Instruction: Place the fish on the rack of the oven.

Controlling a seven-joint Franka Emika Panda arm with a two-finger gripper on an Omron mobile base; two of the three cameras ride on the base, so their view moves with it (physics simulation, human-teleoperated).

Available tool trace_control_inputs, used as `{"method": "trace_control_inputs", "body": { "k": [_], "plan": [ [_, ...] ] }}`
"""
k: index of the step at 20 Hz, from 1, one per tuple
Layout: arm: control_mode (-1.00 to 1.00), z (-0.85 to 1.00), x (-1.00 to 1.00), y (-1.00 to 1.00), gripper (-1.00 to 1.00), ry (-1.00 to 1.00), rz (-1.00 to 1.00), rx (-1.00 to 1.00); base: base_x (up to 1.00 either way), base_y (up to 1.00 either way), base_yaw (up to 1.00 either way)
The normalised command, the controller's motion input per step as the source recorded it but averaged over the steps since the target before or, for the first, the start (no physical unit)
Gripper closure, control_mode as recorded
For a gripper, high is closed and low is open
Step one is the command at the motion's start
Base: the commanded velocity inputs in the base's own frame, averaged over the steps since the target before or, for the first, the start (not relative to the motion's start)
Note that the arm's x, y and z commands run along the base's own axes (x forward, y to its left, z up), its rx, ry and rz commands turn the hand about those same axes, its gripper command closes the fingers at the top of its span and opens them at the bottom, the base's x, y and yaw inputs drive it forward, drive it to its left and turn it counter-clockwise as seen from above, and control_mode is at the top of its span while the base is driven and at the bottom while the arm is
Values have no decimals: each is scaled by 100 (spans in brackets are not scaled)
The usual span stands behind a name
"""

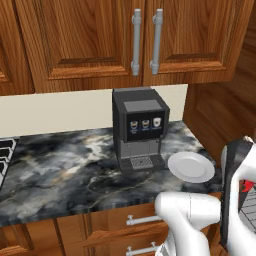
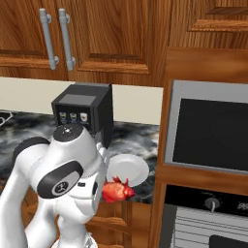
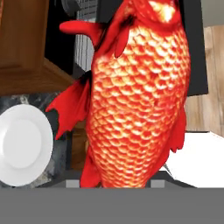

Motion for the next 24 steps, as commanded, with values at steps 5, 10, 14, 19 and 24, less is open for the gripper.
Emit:
{"method": "trace_control_inputs", "body": {
  "k": [5,10,14,19,24],
  "plan": [
    [-100,-15,-79,-98,100,0,4,0,0,0,0],
    [-100,-54,-45,-100,100,0,9,0,0,0,0],
    [-100,-67,-9,-100,100,0,14,0,0,0,0],
    [-100,-72,0,-100,100,-4,32,-5,0,0,0],
    [-100,-65,0,-100,100,-7,53,-10,0,0,0]
  ]
}}
